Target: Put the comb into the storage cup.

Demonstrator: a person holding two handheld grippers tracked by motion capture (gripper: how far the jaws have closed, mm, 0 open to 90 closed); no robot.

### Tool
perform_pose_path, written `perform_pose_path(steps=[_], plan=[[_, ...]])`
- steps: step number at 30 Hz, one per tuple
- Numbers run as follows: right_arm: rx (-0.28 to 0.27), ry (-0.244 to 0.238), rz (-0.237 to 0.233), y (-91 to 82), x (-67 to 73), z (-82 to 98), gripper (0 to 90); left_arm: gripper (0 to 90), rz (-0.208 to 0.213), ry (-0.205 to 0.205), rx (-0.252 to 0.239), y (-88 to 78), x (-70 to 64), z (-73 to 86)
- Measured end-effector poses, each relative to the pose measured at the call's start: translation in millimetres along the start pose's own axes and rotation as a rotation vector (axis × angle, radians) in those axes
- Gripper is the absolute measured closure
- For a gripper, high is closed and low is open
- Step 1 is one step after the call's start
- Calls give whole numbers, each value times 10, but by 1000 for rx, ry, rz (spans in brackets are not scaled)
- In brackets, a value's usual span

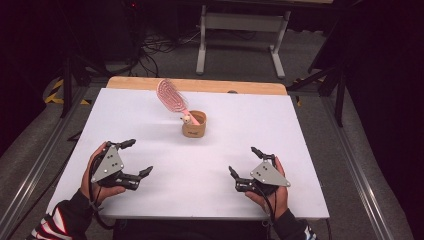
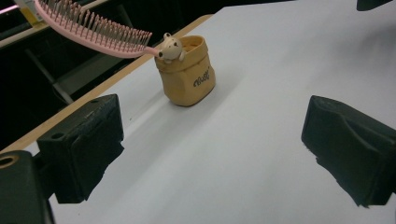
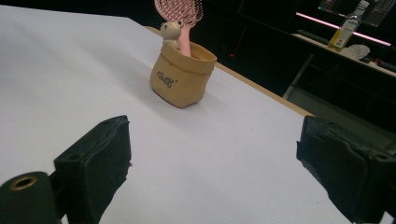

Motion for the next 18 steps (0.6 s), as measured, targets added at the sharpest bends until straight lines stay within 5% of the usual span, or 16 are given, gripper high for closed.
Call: perform_pose_path(steps=[18], plan=[[0,0,6,-12,-11,11,101,70,-37,-39,71,-16,98,291]])
Point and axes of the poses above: each handheld gripper's, and its own axes: y roughly forward along the jaws, z roughly out of its underside, x roughly to its left, the point moved 3 cm from there along y, roughly forward along the jaws, and after that the axes turned 7 degrees about x, right-handed, at the moved point
